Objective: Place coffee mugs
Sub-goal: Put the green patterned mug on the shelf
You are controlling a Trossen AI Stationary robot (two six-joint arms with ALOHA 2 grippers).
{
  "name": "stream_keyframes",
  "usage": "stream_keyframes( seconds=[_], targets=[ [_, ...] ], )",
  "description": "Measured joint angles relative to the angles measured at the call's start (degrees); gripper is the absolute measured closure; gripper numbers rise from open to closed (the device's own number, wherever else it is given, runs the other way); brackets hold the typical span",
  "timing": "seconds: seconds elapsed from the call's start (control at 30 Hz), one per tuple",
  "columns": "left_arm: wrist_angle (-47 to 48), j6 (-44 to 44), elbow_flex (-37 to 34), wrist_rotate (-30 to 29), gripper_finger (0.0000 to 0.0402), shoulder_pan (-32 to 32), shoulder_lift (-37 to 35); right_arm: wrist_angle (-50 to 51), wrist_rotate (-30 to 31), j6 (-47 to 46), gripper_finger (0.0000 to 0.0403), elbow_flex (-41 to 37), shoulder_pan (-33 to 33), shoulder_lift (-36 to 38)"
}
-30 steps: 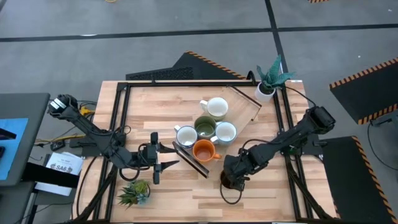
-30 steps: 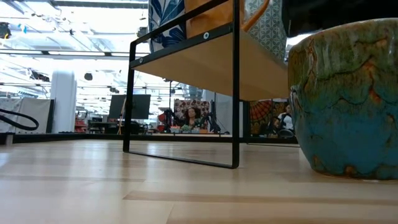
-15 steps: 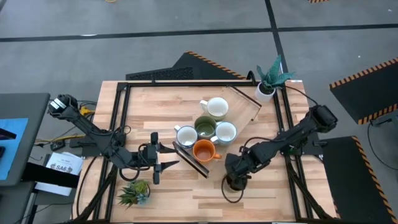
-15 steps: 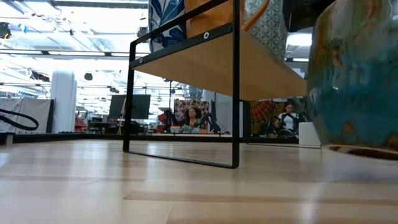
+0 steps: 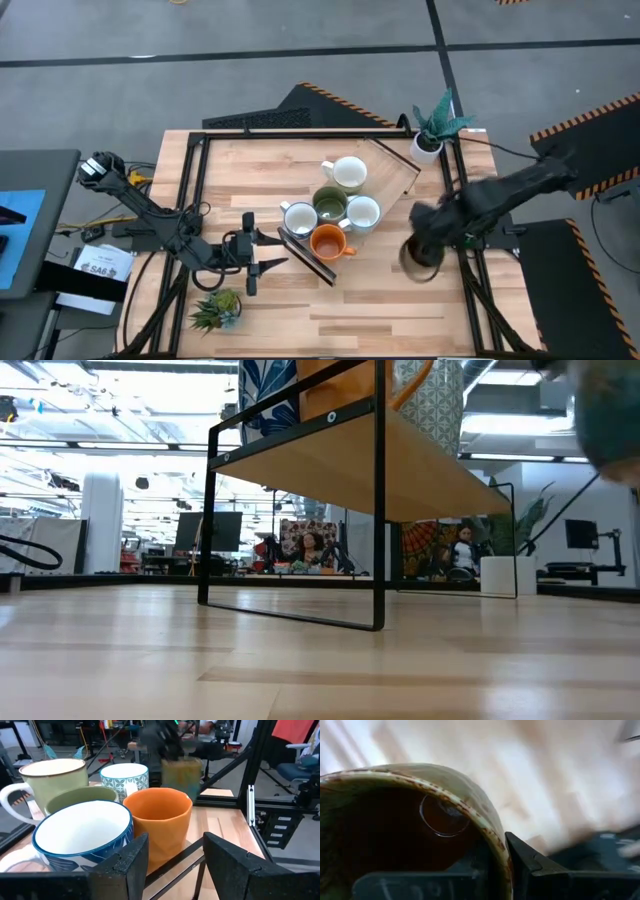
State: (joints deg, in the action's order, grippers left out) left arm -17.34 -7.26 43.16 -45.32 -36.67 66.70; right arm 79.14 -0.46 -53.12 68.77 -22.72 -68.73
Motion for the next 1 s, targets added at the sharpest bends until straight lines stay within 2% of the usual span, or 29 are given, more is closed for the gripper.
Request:
stream_keyframes(
  seconds=[0.07,0.2,0.27,0.4,0.57,0.77,1.0],
  targets=[
    [-0.1,1.1,0.0,0.0,0.023,0.0,0.0,4.3,5.2,-0.2,0.0345,3.4,2.3,2.8],
    [-0.6,2.3,0.0,-0.3,0.023,0.3,0.0,9.0,19.3,0.4,0.0345,11.3,8.2,5.1],
    [-0.6,2.2,0.0,-0.3,0.023,0.8,0.0,8.2,21.7,2.9,0.0345,14.4,12.3,4.6],
    [-0.6,2.1,0.0,-0.4,0.023,1.9,0.0,7.9,21.2,11.3,0.0345,18.1,20.5,0.1],
    [-0.6,2.2,0.0,-0.3,0.023,2.2,0.0,7.9,18.2,20.2,0.0345,19.1,28.9,-6.9],
    [0.1,2.3,0.0,-0.3,0.023,1.8,-0.4,6.3,15.0,26.2,0.0345,19.1,34.4,-11.9],
    [0.4,2.3,0.0,-0.3,0.023,1.8,-0.4,3.7,10.8,28.1,0.0345,19.2,37.3,-13.2]
  ],
)
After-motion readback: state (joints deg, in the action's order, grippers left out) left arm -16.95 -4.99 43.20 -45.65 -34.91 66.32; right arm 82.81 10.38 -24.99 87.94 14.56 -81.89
